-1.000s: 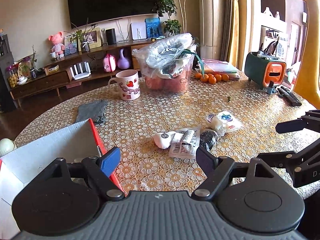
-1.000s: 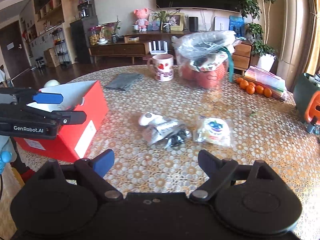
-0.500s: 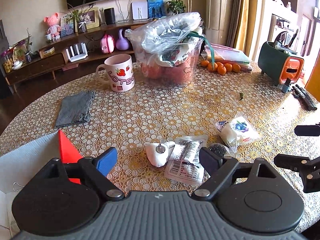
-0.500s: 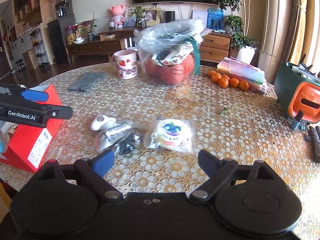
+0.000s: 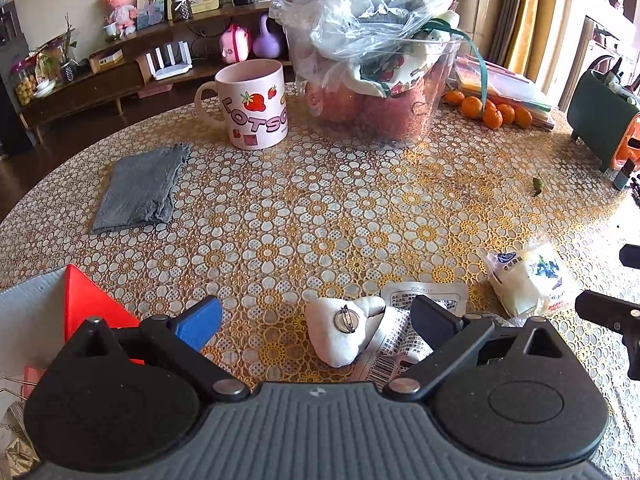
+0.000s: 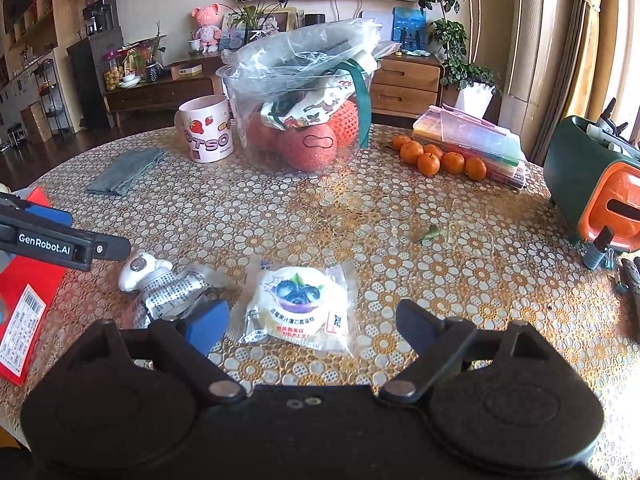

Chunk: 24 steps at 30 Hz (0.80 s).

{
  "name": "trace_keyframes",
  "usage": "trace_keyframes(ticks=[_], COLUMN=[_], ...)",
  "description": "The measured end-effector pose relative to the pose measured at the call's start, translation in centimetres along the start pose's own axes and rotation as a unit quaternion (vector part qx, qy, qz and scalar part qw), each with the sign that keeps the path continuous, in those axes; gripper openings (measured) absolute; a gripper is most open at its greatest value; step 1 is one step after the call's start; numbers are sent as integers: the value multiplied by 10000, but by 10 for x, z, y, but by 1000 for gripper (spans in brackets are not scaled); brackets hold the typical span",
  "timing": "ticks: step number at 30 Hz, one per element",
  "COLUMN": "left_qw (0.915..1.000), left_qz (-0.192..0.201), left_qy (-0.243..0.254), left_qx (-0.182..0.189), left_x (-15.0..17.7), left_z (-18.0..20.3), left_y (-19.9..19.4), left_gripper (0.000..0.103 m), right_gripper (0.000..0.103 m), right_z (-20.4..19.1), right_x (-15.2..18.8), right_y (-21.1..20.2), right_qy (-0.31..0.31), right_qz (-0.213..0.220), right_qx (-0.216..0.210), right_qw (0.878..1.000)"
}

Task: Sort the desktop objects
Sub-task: 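Reach the left gripper to the white earbud-like object while the right reaches the blueberry snack bag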

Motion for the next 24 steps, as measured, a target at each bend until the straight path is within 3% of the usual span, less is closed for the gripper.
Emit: trace_keyframes(ticks=[8,13,19,24], left_qw=[9994,9970,9964,9939], left_qz=[-264,-475,-597,-536], left_qy=[-210,-520,-495,-828], left_qx=[60,308,347,492], left_x=[-3,-2,0,-4], left_z=[-7,-10,-3,-14], left_y=[25,39,48,46], left_gripper=[102,102,102,102], right_gripper=[91,91,91,91], right_z=[0,-4,-6,-3], right_x=[-12,-17,-18,-17], right_y=[29,41,51,59], right_qy=[180,188,185,264], right_qz=[-126,-162,-218,-282], right_qx=[-15,-6,1,16], right_qw=[9998,9997,9996,9993])
Point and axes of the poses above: each gripper's, at about its wrist camera, not at the fingertips, and y roughly the way its jaws point, z to its right, x to its underside, the point moved 7 cm from there along y, roughly the way its jaws point, and after that the axes turned 11 degrees about -z, right-handed, at the moved point
